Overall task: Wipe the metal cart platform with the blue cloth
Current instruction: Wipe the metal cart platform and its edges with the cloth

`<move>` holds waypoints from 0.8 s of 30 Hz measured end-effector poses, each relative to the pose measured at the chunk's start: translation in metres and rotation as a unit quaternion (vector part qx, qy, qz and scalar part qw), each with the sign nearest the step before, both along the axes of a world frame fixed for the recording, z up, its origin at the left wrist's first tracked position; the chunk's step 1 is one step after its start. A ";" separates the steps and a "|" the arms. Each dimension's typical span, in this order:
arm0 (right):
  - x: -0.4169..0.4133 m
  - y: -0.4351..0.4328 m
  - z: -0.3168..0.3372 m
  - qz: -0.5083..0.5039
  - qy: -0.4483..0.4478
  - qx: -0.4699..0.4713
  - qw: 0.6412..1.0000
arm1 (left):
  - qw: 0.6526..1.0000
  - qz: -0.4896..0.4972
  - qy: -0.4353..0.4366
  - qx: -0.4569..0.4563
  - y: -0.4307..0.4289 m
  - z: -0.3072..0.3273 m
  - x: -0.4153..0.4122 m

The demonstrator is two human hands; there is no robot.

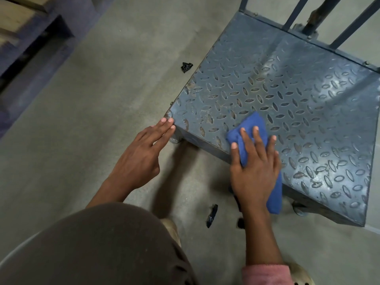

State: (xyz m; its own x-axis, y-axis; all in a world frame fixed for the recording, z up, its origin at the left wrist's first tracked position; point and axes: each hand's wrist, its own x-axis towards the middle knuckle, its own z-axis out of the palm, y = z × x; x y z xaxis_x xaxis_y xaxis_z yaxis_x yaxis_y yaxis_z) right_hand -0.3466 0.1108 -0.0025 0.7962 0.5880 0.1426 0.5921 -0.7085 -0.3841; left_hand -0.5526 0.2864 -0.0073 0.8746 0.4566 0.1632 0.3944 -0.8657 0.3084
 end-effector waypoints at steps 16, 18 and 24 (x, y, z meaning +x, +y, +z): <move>0.054 0.078 0.007 0.122 -0.004 -0.053 0.991 | 0.999 0.024 -0.045 -0.017 0.001 -0.003 0.005; 0.031 0.069 0.004 0.261 -0.032 -0.049 0.964 | 0.998 0.036 -0.051 -0.024 -0.002 -0.005 0.007; 0.077 0.053 0.009 0.229 0.045 0.017 0.972 | 0.997 0.051 -0.049 -0.029 -0.006 -0.006 0.008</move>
